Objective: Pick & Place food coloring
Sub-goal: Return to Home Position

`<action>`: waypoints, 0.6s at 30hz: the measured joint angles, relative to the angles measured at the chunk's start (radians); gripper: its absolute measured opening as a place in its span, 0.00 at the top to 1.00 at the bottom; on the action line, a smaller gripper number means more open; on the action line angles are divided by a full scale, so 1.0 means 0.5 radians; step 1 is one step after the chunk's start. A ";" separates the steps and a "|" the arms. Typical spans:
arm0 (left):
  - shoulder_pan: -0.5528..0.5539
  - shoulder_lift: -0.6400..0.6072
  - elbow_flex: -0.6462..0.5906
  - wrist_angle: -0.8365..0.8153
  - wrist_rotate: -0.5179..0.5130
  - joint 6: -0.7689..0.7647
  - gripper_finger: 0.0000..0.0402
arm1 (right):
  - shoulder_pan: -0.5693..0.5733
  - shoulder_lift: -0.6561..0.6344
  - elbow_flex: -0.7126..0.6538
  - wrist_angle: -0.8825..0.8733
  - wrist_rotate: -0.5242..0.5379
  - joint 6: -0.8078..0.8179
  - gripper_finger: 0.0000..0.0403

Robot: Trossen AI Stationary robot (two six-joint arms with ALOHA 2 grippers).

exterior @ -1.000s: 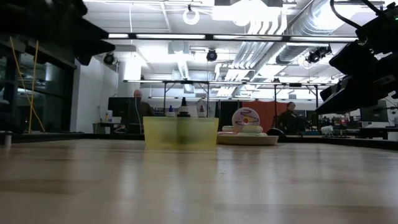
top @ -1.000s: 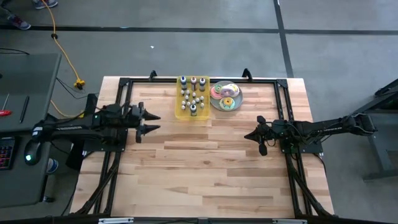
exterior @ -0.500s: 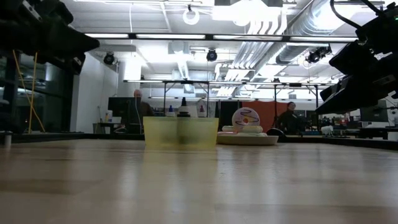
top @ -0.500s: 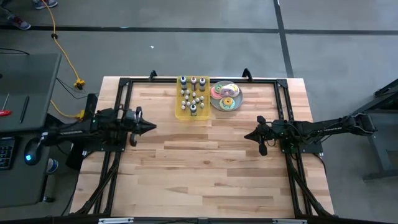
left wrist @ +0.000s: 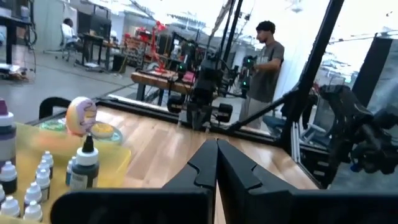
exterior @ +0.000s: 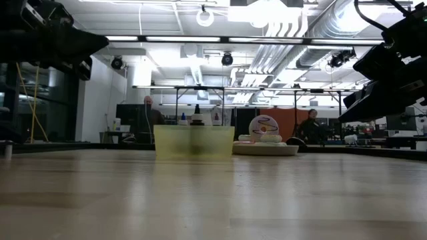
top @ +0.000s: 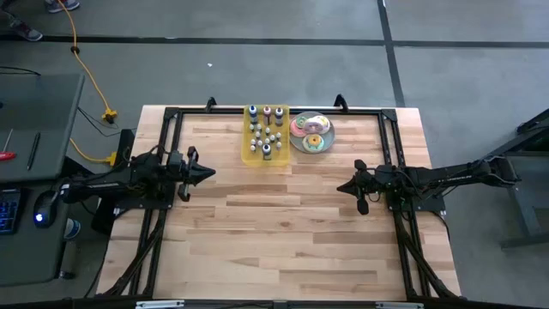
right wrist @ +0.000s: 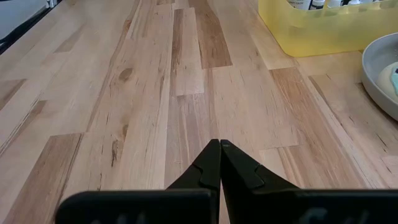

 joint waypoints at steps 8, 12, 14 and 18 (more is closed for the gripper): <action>0.000 0.005 -0.003 -0.214 -0.177 0.019 1.00 | 0.000 0.000 0.000 -0.001 0.000 0.000 1.00; 0.001 0.039 -0.004 -0.203 -0.185 0.072 1.00 | 0.000 0.001 0.000 0.000 0.000 0.000 1.00; 0.001 0.068 -0.005 -0.212 -0.182 0.068 1.00 | 0.000 0.000 0.000 0.000 0.000 0.000 1.00; 0.001 0.112 -0.006 -0.208 -0.156 0.042 1.00 | 0.000 0.000 0.000 0.000 0.000 0.000 1.00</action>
